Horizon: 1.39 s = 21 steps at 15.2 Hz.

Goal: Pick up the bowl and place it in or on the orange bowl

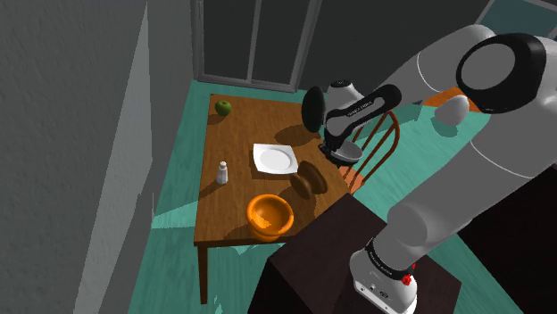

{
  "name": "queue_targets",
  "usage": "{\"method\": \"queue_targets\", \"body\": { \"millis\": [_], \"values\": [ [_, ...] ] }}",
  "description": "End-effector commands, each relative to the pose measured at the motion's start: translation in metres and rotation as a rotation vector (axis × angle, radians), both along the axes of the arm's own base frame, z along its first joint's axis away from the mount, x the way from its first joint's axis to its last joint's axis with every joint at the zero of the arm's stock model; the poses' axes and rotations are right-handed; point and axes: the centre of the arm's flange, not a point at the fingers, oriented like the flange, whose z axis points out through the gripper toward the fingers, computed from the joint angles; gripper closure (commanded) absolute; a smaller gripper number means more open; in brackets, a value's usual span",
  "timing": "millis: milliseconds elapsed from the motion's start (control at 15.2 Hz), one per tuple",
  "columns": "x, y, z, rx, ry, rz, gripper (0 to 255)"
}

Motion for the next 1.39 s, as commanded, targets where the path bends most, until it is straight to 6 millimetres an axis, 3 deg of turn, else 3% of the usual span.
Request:
{"method": "queue_targets", "body": {
  "millis": [0,1320],
  "values": [
    [0.001,0.027,-0.003,-0.001,0.0,-0.001,255],
    [-0.001,0.291,0.006,-0.001,0.0,-0.001,255]
  ]
}}
